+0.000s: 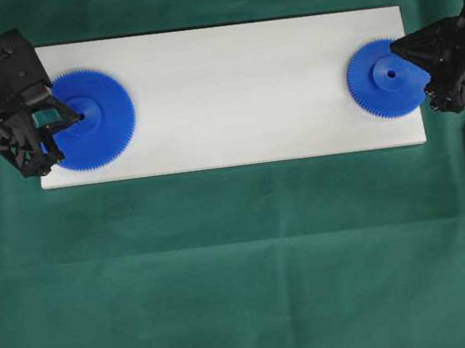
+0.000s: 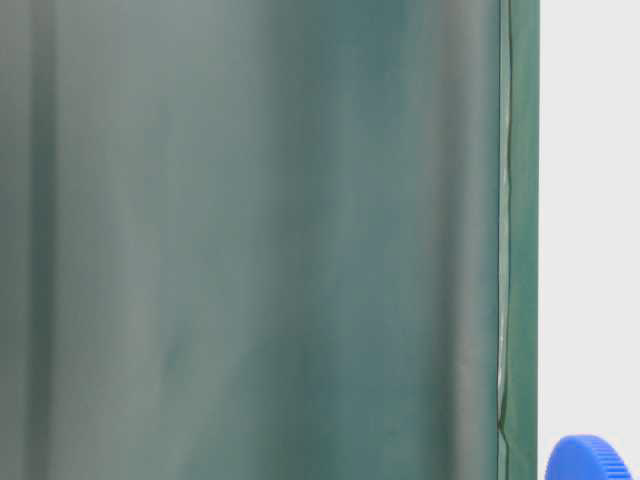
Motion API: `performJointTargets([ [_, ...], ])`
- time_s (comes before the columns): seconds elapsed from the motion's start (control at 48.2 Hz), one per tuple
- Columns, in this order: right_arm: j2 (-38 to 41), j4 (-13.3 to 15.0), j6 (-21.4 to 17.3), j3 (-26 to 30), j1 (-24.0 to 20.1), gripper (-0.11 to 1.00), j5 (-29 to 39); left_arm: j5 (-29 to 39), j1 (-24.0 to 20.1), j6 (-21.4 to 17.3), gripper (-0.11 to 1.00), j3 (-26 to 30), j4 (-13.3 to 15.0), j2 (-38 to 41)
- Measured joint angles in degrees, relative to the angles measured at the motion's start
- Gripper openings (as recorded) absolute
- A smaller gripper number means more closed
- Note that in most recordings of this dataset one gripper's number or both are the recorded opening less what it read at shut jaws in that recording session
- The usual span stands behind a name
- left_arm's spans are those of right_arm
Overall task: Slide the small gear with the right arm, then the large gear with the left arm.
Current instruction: 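Lower the left gripper tip onto the large blue gear's center hole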
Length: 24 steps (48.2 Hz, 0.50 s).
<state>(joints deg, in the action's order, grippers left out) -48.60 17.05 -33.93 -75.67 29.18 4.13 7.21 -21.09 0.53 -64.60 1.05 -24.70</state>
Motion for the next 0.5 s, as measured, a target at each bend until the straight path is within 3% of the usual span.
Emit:
performJointTargets([
  [0.498,0.0,0.0,0.0,-0.7,-0.1,0.51,-0.1,-5.2,-2.1,-1.0,0.00,0.2,-0.1,6.7],
])
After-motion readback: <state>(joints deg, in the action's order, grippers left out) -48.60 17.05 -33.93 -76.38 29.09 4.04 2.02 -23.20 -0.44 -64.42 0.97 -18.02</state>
